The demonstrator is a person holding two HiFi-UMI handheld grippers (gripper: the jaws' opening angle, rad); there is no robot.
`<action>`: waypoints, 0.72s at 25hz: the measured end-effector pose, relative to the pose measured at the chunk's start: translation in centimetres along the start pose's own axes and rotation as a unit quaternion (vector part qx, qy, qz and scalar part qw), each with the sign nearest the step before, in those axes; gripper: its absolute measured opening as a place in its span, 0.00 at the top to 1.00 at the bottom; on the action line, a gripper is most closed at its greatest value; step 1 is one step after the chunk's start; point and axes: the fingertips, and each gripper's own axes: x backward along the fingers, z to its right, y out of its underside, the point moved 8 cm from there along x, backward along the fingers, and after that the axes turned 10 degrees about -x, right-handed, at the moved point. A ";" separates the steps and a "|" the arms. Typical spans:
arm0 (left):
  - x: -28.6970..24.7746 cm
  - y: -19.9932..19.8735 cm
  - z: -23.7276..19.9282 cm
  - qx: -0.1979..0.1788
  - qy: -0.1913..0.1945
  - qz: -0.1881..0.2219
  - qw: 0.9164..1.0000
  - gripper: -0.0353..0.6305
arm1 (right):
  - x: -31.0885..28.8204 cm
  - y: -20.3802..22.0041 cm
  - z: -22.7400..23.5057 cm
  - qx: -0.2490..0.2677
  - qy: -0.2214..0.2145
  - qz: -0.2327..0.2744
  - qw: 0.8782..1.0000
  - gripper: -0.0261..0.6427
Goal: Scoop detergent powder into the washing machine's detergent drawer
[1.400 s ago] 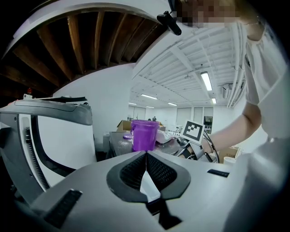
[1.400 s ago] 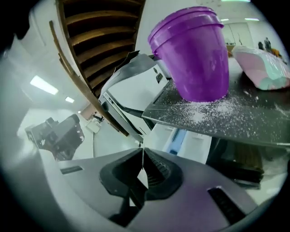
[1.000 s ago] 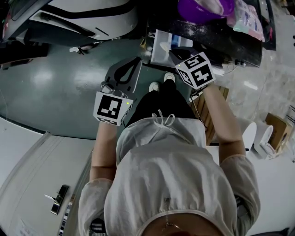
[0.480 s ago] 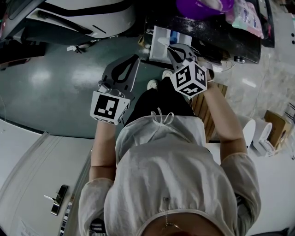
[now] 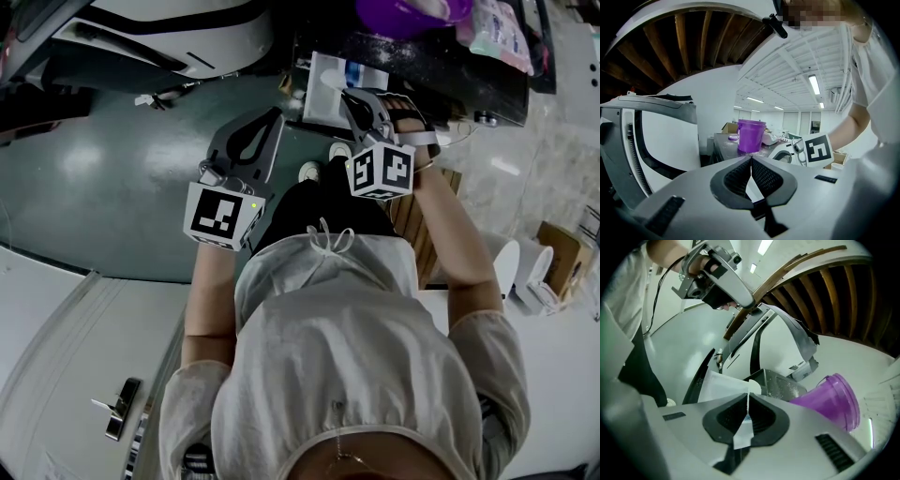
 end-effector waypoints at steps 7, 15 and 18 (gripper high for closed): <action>0.5 -0.1 -0.1 0.000 -0.001 -0.006 1.000 0.91 | 0.7 -0.3 0.8 -0.010 0.015 0.007 1.000 0.94; 0.9 -1.6 -0.1 -0.020 -0.006 0.016 1.000 0.91 | 2.7 -1.1 2.5 -0.122 0.004 0.031 0.992 0.94; 0.9 -3.0 -0.1 -0.027 -0.007 0.024 0.999 0.91 | 4.4 -1.7 4.1 -0.193 0.004 0.050 0.980 0.94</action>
